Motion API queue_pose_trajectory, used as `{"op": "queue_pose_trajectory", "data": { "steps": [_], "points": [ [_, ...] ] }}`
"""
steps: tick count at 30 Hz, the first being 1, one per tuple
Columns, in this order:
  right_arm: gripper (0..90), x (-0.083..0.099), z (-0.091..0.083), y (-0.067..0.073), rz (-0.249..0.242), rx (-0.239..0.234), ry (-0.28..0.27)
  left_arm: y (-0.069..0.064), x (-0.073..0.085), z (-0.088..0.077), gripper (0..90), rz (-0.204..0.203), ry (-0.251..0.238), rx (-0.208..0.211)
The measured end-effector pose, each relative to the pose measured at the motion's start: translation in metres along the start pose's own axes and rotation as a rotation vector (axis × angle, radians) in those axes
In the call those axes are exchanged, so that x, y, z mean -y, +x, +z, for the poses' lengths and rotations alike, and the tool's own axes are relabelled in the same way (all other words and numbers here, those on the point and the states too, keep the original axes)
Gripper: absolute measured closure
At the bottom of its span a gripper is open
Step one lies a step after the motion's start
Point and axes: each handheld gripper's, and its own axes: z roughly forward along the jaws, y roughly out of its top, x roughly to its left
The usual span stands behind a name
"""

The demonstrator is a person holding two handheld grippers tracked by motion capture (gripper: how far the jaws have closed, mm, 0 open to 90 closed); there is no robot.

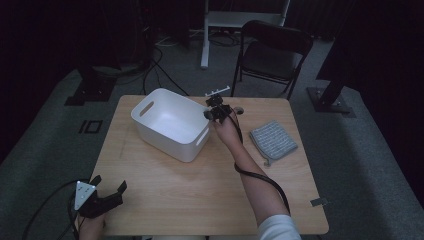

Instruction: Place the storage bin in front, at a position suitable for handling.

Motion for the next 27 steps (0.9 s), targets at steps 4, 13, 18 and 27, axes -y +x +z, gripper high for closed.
{"op": "queue_pose_trajectory", "data": {
  "steps": [4, 13, 18, 27],
  "points": [
    [80.9, 0.004, -0.004, -0.001, -0.002, -0.006, 0.002, 0.000, 0.000, 0.000, 2.1, 0.002, 0.001, 0.000],
    [81.2, 0.013, -0.014, -0.002, -0.015, -0.013, 0.012, -0.002, 0.000, 0.001, 2.1, 0.005, 0.003, -0.004],
    [81.3, 0.020, -0.020, -0.005, -0.021, -0.019, 0.015, -0.002, 0.000, 0.001, 2.1, 0.008, 0.006, -0.006],
    [81.4, 0.032, -0.032, -0.008, -0.028, -0.027, 0.017, -0.003, 0.001, 0.001, 2.1, 0.015, 0.014, -0.007]
  ]
}}
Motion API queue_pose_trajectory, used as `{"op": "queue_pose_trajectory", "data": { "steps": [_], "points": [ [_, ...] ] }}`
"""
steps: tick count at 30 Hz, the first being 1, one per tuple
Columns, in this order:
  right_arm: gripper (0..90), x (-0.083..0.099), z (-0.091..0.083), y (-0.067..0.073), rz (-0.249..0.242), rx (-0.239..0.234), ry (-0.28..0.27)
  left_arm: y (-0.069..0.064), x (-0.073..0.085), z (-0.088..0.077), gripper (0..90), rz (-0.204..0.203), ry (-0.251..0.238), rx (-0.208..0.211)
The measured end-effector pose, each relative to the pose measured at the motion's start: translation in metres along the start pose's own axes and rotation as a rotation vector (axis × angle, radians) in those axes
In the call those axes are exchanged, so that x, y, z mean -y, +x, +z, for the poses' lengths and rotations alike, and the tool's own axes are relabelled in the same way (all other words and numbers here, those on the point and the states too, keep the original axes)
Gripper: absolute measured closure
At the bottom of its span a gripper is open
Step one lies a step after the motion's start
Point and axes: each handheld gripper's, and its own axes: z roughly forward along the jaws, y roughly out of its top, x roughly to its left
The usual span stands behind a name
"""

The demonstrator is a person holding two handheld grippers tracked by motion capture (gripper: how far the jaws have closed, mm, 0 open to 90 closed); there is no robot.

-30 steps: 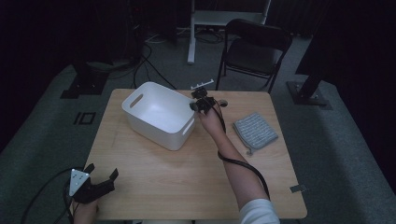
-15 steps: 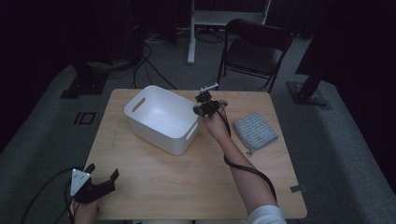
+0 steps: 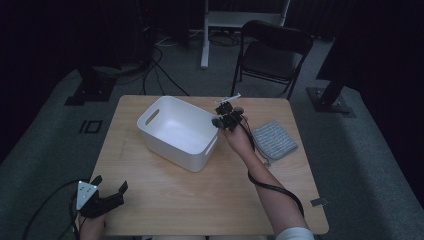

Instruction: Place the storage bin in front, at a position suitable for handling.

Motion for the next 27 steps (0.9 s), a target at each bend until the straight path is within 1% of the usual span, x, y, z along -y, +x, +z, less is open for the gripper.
{"op": "queue_pose_trajectory", "data": {
  "steps": [6, 10, 13, 18, 27],
  "points": [
    [81.6, 0.008, -0.009, -0.003, -0.007, -0.008, 0.013, -0.001, 0.000, 0.000, 2.1, 0.002, 0.000, 0.000],
    [81.6, 0.014, -0.014, -0.005, -0.008, -0.012, 0.010, -0.001, 0.000, 0.000, 2.1, -0.012, 0.002, 0.005],
    [81.6, 0.019, -0.019, -0.006, -0.009, -0.014, 0.007, -0.002, -0.001, 0.000, 2.1, -0.003, -0.001, 0.003],
    [81.6, 0.027, -0.026, -0.007, -0.008, -0.011, 0.011, -0.003, 0.000, 0.002, 2.1, 0.006, 0.013, 0.005],
    [81.8, 0.039, -0.037, -0.009, -0.015, -0.016, 0.017, -0.004, 0.000, 0.005, 2.1, 0.008, 0.015, 0.009]
  ]
}}
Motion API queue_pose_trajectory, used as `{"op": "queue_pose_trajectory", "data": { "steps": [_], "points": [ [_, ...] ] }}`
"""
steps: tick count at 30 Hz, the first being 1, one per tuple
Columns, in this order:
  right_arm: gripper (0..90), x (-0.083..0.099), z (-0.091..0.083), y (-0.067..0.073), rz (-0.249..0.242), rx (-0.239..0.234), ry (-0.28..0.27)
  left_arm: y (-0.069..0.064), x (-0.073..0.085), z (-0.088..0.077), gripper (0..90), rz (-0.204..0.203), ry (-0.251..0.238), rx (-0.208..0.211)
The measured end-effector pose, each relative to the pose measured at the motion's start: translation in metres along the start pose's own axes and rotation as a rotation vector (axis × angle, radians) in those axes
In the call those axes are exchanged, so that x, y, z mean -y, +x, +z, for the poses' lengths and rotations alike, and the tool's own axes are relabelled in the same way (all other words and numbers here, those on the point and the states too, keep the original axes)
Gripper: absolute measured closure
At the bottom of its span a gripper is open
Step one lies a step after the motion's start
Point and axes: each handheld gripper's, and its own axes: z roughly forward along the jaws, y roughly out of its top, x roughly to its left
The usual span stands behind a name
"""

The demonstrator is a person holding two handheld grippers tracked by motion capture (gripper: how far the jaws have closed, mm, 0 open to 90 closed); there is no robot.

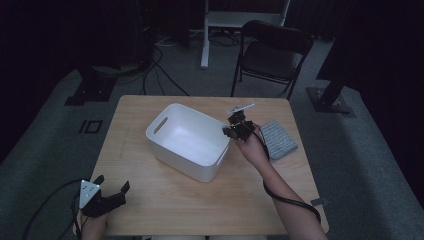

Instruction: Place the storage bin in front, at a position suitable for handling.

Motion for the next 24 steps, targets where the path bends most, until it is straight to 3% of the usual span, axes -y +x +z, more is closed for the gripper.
{"op": "queue_pose_trajectory", "data": {
  "steps": [24],
  "points": [
    [82.2, 0.038, -0.035, -0.005, -0.033, -0.019, 0.018, -0.004, 0.001, 0.001, 2.1, 0.011, 0.013, 0.001]
  ]
}}
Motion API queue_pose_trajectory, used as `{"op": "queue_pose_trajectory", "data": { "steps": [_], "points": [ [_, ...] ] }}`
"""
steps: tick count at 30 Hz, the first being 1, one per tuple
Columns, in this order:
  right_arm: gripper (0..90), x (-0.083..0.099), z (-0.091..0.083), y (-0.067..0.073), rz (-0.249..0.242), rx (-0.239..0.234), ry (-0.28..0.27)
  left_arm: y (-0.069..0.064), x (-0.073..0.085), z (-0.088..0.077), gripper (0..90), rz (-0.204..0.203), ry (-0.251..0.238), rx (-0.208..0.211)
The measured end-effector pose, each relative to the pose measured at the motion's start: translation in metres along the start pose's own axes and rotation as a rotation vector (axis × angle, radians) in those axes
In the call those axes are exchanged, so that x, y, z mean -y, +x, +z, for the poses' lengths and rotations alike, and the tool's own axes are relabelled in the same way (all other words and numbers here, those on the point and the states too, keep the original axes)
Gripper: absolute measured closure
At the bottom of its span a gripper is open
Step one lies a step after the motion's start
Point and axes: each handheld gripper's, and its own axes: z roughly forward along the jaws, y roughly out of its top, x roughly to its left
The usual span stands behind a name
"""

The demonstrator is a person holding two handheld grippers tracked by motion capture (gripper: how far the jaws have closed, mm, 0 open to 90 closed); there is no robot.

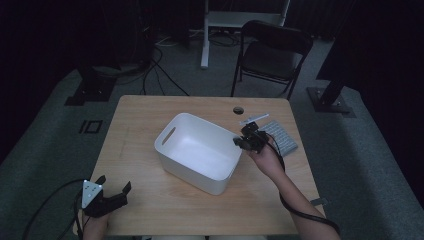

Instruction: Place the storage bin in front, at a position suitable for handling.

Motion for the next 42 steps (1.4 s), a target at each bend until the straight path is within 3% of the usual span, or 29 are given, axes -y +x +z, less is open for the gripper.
{"op": "queue_pose_trajectory", "data": {
  "steps": [9, 15, 17, 19, 21, 27, 31, 35, 36, 42],
  "points": [
    [82.4, 0.012, -0.011, 0.002, -0.008, -0.011, 0.007, -0.001, 0.000, 0.000, 2.1, -0.005, -0.007, 0.011],
    [82.5, 0.020, -0.017, 0.005, -0.023, -0.021, 0.009, -0.004, -0.001, 0.000, 2.1, -0.016, -0.027, 0.047],
    [82.4, 0.022, -0.019, 0.006, -0.027, -0.025, 0.011, -0.005, -0.002, 0.000, 2.2, 0.003, -0.042, 0.070],
    [82.6, 0.025, -0.021, 0.008, -0.031, -0.028, 0.013, -0.006, -0.003, 0.000, 2.2, 0.035, -0.049, 0.053],
    [82.5, 0.026, -0.023, 0.009, -0.035, -0.032, 0.015, -0.006, -0.004, -0.001, 2.2, 0.025, -0.054, 0.067],
    [82.1, 0.028, -0.023, 0.009, -0.025, -0.041, 0.007, -0.010, -0.017, -0.003, 2.2, -0.056, -0.042, 0.186],
    [78.4, 0.030, -0.023, 0.007, -0.003, -0.058, -0.013, -0.018, -0.033, -0.002, 2.2, -0.014, -0.012, 0.200],
    [69.2, 0.034, -0.029, 0.010, 0.008, -0.065, -0.055, -0.027, -0.046, 0.001, 4.8, -0.018, 0.057, 0.296],
    [68.4, 0.034, -0.030, 0.012, 0.009, -0.060, -0.064, -0.032, -0.049, 0.003, 4.8, 0.003, 0.060, 0.300],
    [62.0, 0.038, -0.037, 0.014, 0.047, -0.064, -0.122, -0.044, -0.065, 0.013, 4.8, 0.005, 0.033, 0.354]
  ]
}}
